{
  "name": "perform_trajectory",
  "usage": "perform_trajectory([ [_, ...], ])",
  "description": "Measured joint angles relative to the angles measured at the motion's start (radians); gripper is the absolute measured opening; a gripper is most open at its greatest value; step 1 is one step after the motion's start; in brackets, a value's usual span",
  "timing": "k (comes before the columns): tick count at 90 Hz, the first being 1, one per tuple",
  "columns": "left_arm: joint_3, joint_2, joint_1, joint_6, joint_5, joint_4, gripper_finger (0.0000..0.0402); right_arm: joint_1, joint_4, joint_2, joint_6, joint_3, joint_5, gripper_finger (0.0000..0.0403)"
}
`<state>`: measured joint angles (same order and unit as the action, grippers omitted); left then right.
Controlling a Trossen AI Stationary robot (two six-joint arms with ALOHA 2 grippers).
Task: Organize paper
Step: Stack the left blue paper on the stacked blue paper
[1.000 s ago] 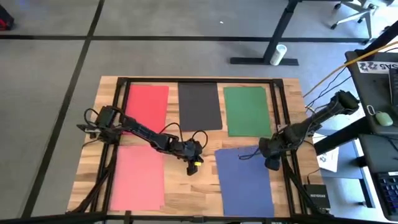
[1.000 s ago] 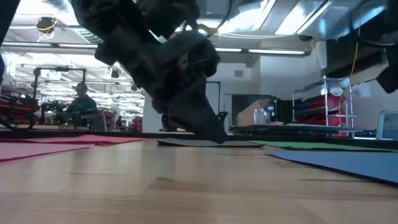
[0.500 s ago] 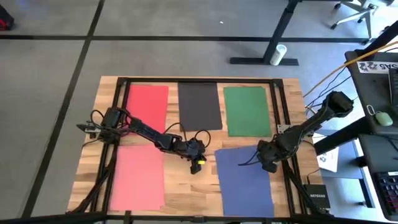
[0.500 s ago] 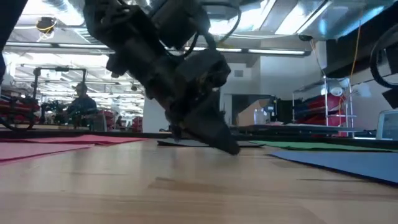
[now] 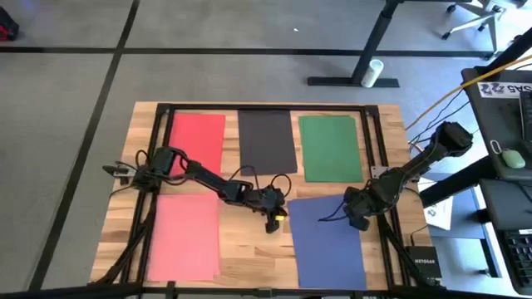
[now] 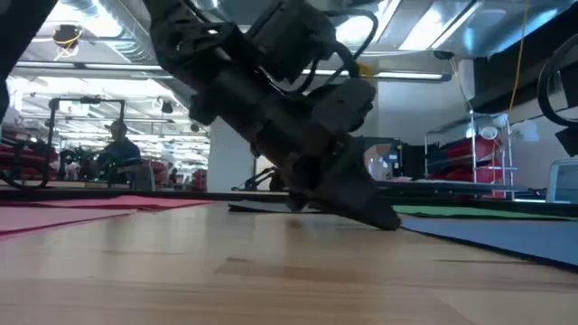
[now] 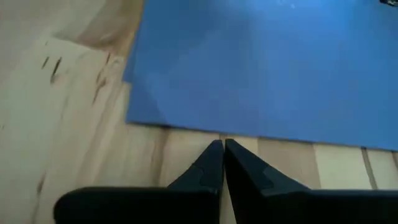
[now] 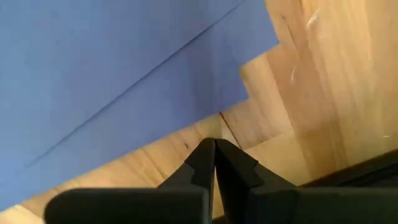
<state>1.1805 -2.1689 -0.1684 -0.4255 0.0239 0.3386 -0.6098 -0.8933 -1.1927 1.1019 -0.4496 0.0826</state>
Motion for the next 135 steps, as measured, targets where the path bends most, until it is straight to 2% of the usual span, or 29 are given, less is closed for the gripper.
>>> perform_trajectory([
  [63,0.001,-0.005,0.040,0.093,0.005,0.004,0.0000,0.000,0.059,0.000,0.001,0.001,-0.090,0.0000],
  [135,0.000,-0.006,0.050,0.105,0.007,0.009,0.0000,0.001,0.115,-0.001,0.024,0.002,-0.216,0.0000],
])
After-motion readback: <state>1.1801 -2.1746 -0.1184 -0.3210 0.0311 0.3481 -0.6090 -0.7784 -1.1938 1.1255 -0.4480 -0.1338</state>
